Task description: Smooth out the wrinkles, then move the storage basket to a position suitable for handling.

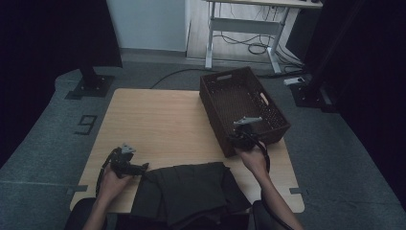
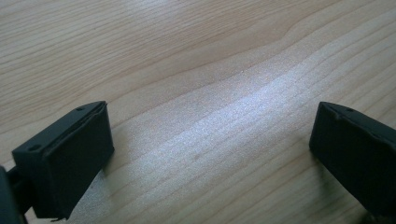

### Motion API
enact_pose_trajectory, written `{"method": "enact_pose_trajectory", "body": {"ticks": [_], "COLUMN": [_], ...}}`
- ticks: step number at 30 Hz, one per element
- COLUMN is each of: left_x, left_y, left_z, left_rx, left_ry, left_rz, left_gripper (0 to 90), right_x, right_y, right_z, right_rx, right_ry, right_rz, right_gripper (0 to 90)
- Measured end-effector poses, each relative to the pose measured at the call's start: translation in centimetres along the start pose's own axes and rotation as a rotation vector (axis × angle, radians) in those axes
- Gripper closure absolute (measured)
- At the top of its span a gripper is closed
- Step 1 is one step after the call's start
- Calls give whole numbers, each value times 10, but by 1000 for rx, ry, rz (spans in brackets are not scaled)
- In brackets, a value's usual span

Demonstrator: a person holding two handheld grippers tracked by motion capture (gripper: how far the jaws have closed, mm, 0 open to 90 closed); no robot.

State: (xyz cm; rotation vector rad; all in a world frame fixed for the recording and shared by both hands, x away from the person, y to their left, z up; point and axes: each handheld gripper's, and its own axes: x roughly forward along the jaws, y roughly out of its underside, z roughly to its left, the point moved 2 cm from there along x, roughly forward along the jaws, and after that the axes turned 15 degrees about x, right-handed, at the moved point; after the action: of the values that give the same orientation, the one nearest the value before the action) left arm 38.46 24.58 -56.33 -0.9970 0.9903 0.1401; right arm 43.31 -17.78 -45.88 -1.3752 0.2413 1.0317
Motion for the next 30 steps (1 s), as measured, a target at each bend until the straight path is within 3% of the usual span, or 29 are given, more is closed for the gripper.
{"method": "enact_pose_trajectory", "body": {"ticks": [13,15,17,18,19,21,24,30], "left_x": [0,0,0,0,0,0,0,0], "left_y": [0,0,0,0,0,0,0,0], "left_z": [0,0,0,0,0,0,0,0], "left_rx": [0,0,1,1,1,1,1,1], "left_ry": [0,0,1,1,1,2,2,1], "left_rz": [0,0,0,0,0,0,0,1], "left_gripper": [0,0,0,0,0,0,0,0], "right_x": [3,2,1,0,0,-2,-6,-15], "right_y": [-1,-3,-5,-7,-8,-10,-13,-16], "right_z": [8,4,5,6,7,5,-2,-19], "right_rx": [-12,-2,-5,-13,-30,-42,-14,73], "right_ry": [-37,-67,-88,-62,-31,-15,17,61], "right_rz": [10,14,18,22,24,13,-17,-69], "right_gripper": [765,716,574,479,448,372,243,164]}}
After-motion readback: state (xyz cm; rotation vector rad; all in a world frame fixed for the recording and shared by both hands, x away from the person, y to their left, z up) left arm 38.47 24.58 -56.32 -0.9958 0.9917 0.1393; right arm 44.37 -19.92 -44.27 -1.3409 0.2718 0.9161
